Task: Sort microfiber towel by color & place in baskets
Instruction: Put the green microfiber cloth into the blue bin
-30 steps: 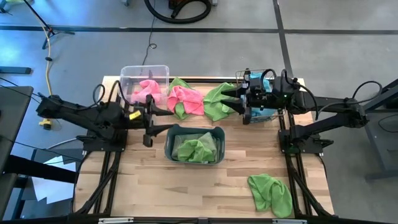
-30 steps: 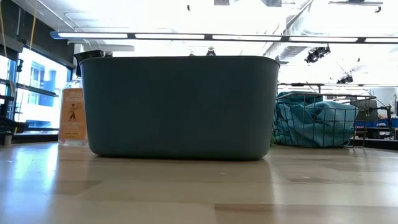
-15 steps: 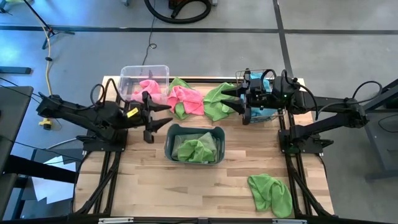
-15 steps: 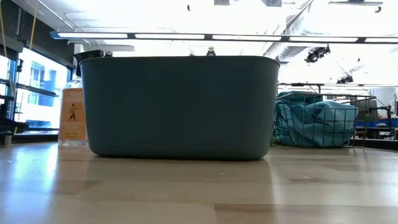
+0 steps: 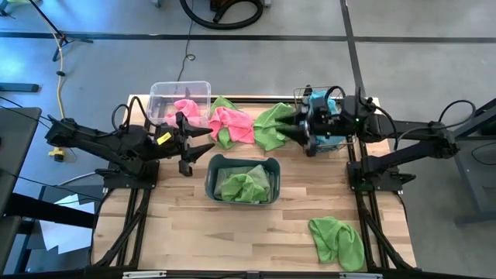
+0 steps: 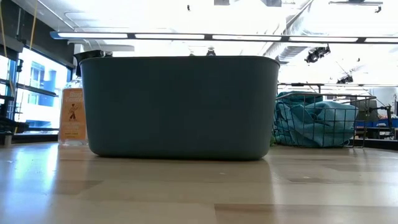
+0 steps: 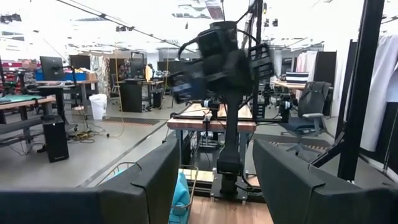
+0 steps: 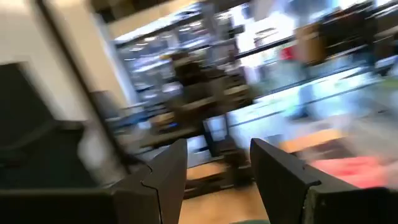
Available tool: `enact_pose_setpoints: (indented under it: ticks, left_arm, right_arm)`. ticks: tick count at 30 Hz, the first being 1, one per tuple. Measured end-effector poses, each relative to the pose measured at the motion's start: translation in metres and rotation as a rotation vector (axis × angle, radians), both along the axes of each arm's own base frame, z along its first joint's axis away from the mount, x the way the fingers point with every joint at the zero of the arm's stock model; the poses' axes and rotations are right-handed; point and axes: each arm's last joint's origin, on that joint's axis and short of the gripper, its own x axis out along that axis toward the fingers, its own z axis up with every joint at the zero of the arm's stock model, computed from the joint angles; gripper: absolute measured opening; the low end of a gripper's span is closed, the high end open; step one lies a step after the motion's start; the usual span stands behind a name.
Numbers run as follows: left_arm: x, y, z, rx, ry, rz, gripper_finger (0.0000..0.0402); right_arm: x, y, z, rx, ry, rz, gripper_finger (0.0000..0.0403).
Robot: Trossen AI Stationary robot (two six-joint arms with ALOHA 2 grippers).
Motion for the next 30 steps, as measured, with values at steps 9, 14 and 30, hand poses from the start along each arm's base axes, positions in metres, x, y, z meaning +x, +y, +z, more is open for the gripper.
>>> enact_pose_setpoints:
  ticks: [9, 14, 30]
  left_arm:
    - [0.001, 0.005, 0.0, -0.002, 0.002, 0.036, 0.0193]
    - [0.001, 0.008, 0.0, -0.003, 0.002, 0.049, 0.0193]
    - [0.002, 0.009, -0.005, 0.003, 0.058, 0.096, 0.0193]
  right_arm:
    - [-0.006, 0.051, -0.024, 0.15, 0.27, 0.23, 0.0174]
    - [-0.014, 0.064, -0.041, 0.3, 0.495, 0.236, 0.0174]
    - [-0.072, 0.1, -0.09, 0.949, 1.362, -0.141, 0.0174]
